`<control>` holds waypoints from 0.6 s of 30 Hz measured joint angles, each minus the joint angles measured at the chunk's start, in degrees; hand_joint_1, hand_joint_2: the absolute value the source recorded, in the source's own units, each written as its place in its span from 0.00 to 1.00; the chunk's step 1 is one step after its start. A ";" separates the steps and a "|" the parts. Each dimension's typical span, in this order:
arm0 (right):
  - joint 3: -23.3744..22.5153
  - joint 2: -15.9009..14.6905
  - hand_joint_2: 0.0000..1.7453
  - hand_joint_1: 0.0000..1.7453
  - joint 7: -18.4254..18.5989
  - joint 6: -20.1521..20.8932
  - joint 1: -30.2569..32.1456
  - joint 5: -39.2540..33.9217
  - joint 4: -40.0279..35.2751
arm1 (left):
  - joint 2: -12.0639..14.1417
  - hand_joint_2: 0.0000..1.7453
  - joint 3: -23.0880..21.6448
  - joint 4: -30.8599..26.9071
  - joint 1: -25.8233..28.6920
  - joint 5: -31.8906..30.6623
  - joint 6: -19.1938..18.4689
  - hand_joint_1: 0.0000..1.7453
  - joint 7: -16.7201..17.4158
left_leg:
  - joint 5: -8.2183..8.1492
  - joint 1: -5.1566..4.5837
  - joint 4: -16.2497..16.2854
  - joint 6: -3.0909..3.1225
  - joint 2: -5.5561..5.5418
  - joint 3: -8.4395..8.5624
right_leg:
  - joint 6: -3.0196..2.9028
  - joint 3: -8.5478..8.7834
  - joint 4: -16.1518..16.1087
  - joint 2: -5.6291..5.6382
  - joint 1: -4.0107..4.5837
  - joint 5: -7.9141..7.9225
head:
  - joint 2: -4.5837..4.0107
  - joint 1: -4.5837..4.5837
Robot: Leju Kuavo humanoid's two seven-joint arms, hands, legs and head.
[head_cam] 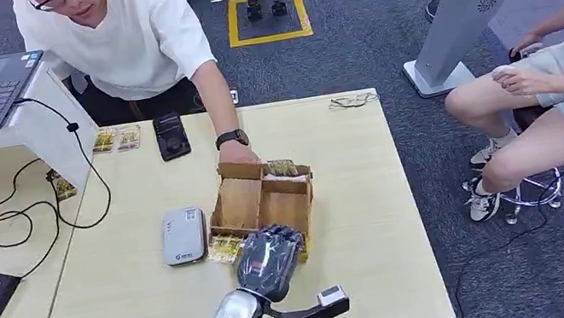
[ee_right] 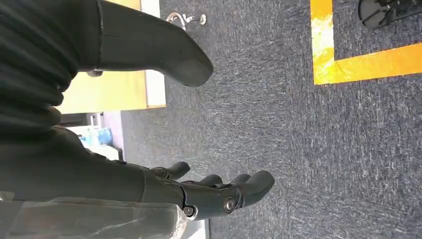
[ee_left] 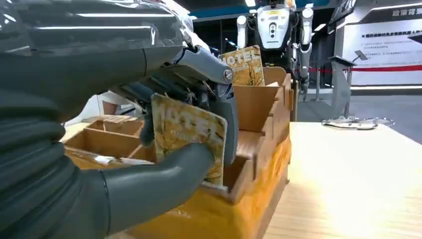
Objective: Pass the card to the sensor for recognition and then transmit it.
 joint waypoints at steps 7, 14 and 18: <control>0.00 0.00 1.00 0.00 -0.02 -0.07 -0.01 0.00 0.02 | 0.02 1.00 0.00 0.02 0.00 0.50 0.02 1.00 -3.15 | 0.00 0.00 0.00 0.00 -0.01 -0.01 | 0.00 0.00 0.00 0.00 0.00 0.00 | 0.00 0.00; 0.00 0.00 1.00 0.00 -0.04 -0.13 0.00 0.00 0.02 | 0.04 1.00 0.00 0.02 0.01 0.83 0.31 1.00 -3.79 | 0.00 0.00 0.00 0.00 0.00 -0.01 | 0.00 0.00 0.00 0.00 0.00 0.00 | 0.00 0.00; 0.00 0.00 1.00 0.00 -0.09 -0.13 0.00 0.05 0.02 | 0.06 1.00 0.00 0.00 0.01 1.22 1.03 1.00 -3.87 | 0.00 0.00 0.00 0.00 -0.01 -0.02 | 0.00 0.00 0.00 0.00 0.00 0.00 | 0.00 0.00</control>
